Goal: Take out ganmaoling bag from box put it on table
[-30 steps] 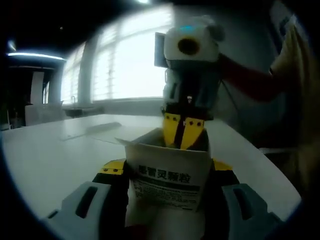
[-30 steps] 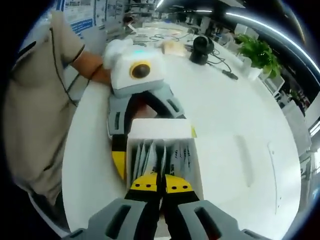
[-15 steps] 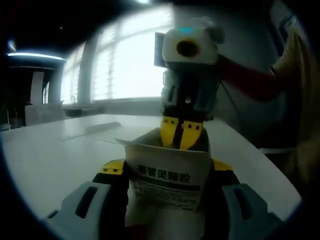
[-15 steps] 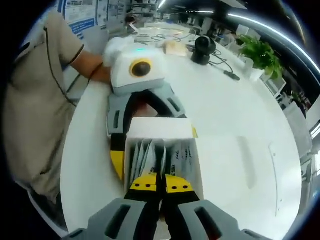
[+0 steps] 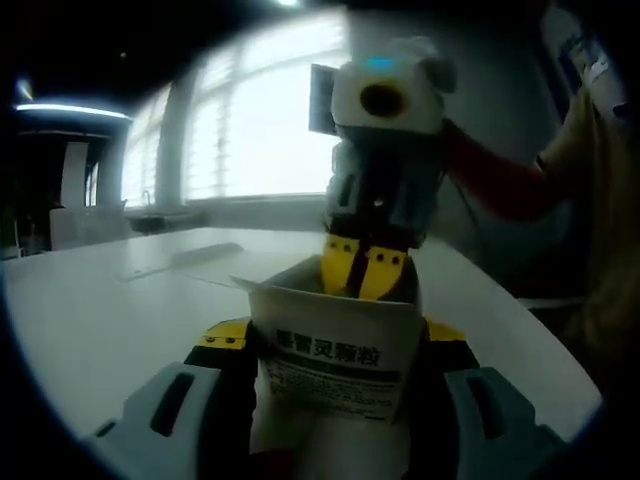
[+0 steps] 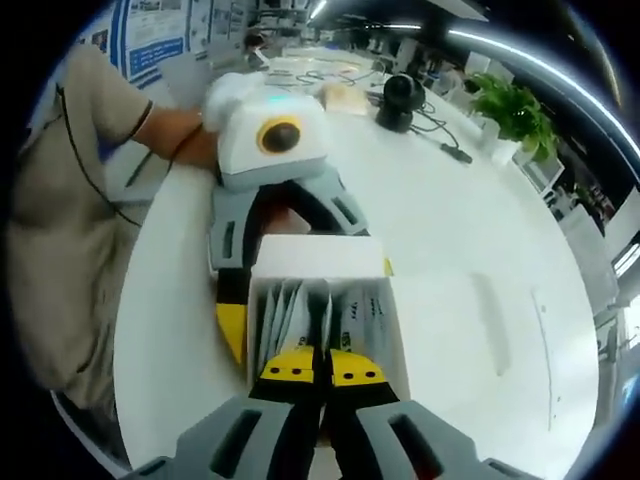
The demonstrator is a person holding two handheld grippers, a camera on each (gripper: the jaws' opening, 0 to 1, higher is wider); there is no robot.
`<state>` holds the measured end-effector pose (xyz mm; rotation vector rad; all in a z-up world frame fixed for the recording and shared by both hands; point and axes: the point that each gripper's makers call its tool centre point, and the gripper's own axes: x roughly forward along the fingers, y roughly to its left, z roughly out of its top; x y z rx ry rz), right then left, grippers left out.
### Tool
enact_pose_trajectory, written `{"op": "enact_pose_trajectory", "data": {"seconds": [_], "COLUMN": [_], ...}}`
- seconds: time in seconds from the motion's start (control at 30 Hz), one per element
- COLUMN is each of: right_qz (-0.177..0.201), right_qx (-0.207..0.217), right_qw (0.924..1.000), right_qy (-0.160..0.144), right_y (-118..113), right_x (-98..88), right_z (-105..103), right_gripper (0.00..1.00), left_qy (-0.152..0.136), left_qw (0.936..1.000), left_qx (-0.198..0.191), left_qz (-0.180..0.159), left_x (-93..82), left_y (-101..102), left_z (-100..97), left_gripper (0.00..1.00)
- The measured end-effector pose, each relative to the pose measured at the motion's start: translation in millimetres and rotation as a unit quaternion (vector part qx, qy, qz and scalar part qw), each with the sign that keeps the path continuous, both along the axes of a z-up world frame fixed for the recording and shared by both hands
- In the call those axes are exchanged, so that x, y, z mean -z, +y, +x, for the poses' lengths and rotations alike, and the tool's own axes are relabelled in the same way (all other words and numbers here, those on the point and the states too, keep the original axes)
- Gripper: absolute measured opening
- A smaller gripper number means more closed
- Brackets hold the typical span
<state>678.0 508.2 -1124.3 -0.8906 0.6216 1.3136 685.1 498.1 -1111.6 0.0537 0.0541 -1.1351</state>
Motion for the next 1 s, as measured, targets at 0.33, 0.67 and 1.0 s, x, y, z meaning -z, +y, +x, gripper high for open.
{"op": "enact_pose_trajectory", "data": {"seconds": [0.33,0.67,1.0], "right_qz": [0.014,0.037,0.062], "right_qx": [0.019,0.029,0.039], "right_qw": [0.9997,0.9989,0.9972], "right_qy": [0.004,-0.001,-0.013], "right_y": [0,1,-2], "right_x": [-0.3,-15.3,-33.9], "right_z": [0,-1,-3], "right_gripper": [0.00,0.00,0.00], "left_qy": [0.003,0.004,0.003], "left_qw": [1.0000,1.0000,1.0000], "left_qx": [0.002,0.001,0.001], "left_qz": [-0.001,0.000,0.000], "left_x": [1.0,1.7,1.7], "left_y": [0,-1,0], "left_z": [0.7,-0.6,-2.7], "left_gripper": [0.51,0.51,0.51]}}
